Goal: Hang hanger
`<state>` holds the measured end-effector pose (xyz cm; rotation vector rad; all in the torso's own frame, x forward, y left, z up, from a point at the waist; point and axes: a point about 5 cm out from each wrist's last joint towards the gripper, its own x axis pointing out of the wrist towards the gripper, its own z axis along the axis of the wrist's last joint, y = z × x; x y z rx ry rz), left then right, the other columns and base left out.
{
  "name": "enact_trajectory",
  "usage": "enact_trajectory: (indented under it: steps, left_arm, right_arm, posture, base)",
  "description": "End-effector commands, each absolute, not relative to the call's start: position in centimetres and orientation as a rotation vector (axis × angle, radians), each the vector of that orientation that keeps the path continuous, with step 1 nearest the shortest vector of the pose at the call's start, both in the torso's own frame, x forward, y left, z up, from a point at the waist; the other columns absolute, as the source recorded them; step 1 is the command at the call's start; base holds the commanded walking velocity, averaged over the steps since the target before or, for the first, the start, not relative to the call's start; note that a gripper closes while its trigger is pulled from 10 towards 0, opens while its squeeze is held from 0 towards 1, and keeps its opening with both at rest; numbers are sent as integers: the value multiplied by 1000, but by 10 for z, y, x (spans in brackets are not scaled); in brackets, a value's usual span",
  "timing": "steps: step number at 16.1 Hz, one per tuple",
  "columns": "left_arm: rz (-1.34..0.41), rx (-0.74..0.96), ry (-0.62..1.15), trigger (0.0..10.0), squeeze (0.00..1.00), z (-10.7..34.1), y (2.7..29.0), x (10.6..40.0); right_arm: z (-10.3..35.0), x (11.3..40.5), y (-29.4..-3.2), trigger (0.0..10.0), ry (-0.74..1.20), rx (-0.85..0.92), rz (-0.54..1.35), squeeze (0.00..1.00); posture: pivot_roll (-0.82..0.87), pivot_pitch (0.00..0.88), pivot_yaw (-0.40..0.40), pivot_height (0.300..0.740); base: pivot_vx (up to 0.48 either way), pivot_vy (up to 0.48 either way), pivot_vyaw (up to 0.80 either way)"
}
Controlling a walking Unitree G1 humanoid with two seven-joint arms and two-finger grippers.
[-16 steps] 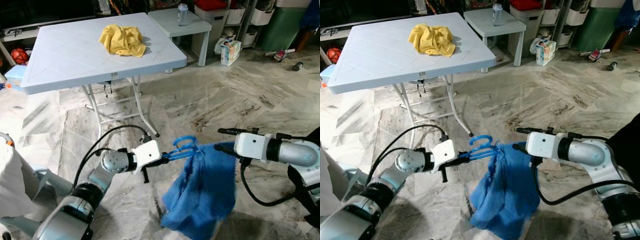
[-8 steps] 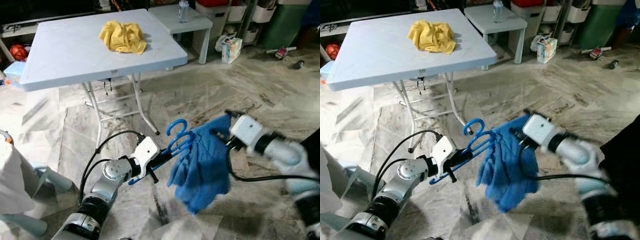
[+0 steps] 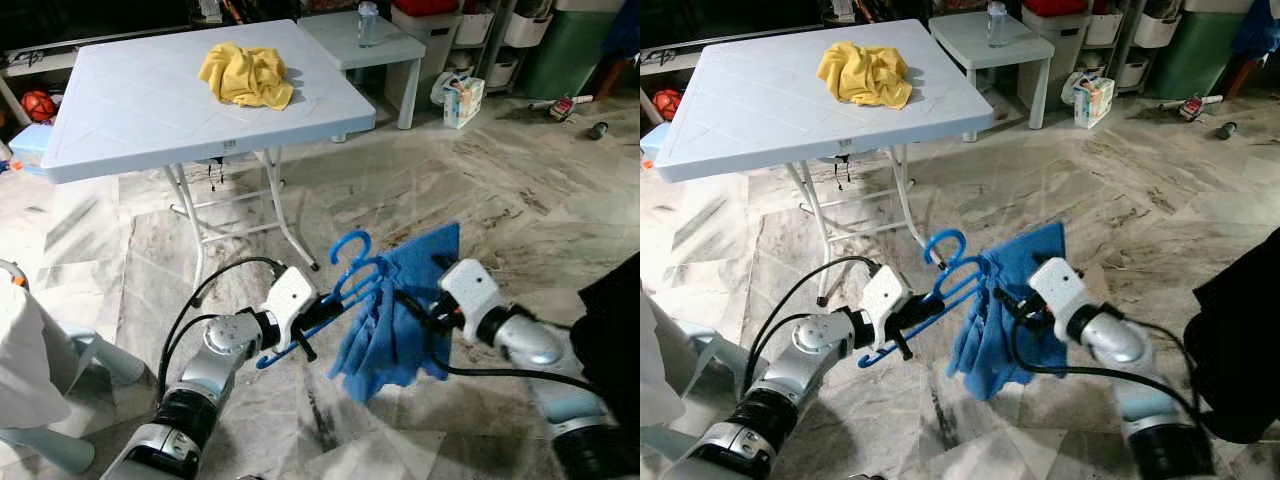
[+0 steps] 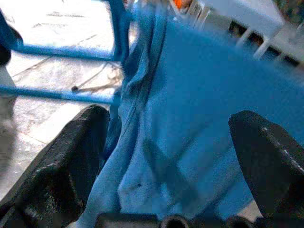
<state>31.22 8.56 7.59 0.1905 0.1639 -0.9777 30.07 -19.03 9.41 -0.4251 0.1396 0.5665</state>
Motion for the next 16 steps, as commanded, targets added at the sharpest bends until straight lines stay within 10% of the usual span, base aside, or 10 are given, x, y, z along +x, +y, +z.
enact_trajectory:
  steps: [1, 3, 8, 10, 16]
  left_arm:
    - [-964, 165, 89, 0, 0, 94, 84, 318]
    - [-965, 143, 68, 0, 0, 103, 81, 317]
    - [-1014, 97, 41, 0, 0, 117, 70, 311]
    - [-1051, 117, 42, 0, 0, 118, 67, 308]
    - [-1029, 136, 53, 0, 0, 119, 74, 308]
  right_arm:
    - [90, 303, -193, 10000, 168, -398, 523, 886]
    - [82, 306, -188, 10000, 221, -359, 468, 0]
    - [77, 318, -177, 10000, 247, -266, 360, 0]
    - [82, 326, -181, 0, 219, -271, 281, 0]
    - [87, 328, -198, 0, 195, -279, 229, 0]
  posture:
    - [-83, 44, 9, 740]
    - [-78, 42, 7, 740]
    - [-76, 40, 5, 740]
    - [-73, 37, 3, 740]
    - [-76, 32, -1, 740]
  base:
    - [0, 0, 0]
    - [0, 0, 0]
    - [0, 0, 0]
    - [0, 0, 0]
    - [0, 0, 0]
